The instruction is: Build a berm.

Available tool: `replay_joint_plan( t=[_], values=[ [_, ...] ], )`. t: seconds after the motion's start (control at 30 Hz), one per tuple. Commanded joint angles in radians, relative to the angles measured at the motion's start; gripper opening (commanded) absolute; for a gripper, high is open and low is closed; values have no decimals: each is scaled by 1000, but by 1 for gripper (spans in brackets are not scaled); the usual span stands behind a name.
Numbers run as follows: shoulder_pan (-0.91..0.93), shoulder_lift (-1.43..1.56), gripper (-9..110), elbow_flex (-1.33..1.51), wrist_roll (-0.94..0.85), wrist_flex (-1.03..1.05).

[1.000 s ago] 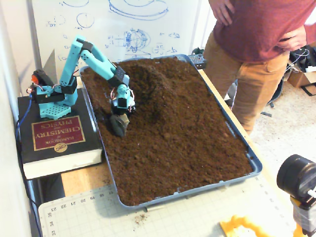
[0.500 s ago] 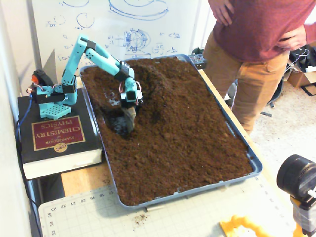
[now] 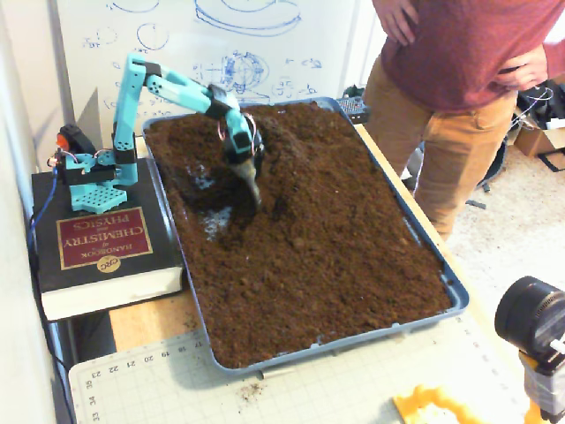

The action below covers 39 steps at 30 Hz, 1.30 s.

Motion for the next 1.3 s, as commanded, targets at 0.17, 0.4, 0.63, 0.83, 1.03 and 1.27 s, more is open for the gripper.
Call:
replay_joint_plan(
  t=[0.17, 0.4, 0.63, 0.83, 1.03, 1.27],
  values=[
    [-44, 216, 0, -112, 60, -48],
    [-66, 284, 0, -112, 107, -48],
    [-61, 371, 0, -107, 123, -48],
    [-66, 517, 0, -29, 189, -48],
    [-143, 591, 1, 207, 249, -58],
    [-377, 540, 1, 437, 261, -60]
  ],
)
